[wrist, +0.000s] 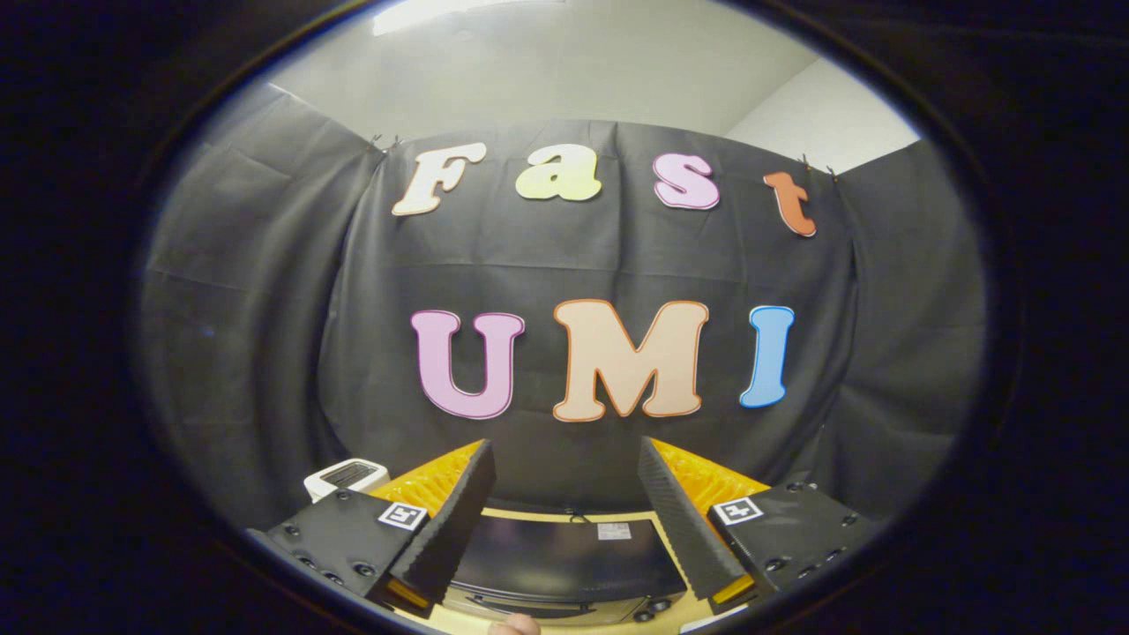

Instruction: Open the toaster oven, put the food inside, and close the toaster oven door.

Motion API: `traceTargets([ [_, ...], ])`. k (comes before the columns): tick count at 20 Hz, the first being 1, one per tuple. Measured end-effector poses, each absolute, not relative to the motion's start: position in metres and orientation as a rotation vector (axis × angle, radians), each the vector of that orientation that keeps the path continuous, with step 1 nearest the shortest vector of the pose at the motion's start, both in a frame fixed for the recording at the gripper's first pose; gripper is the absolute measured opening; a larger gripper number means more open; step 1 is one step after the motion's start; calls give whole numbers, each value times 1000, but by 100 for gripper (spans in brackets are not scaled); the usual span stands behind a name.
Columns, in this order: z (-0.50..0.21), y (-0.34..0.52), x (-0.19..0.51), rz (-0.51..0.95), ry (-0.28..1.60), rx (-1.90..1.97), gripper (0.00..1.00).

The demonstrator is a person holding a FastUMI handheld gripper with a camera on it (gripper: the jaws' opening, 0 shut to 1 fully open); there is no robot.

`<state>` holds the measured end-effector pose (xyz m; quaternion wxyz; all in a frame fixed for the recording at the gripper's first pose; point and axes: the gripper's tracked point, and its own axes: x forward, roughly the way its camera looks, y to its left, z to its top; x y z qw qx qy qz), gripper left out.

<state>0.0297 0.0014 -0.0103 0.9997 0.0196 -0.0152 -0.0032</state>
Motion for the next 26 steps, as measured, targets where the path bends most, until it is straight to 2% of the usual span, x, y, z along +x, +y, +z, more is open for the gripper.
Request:
traceTargets([
  [4,-53,15,37,40,26,77,100],
  [13,-189,31,58,-6,290,86,100],
  [26,-263,28,57,-69,434,147,100],
])
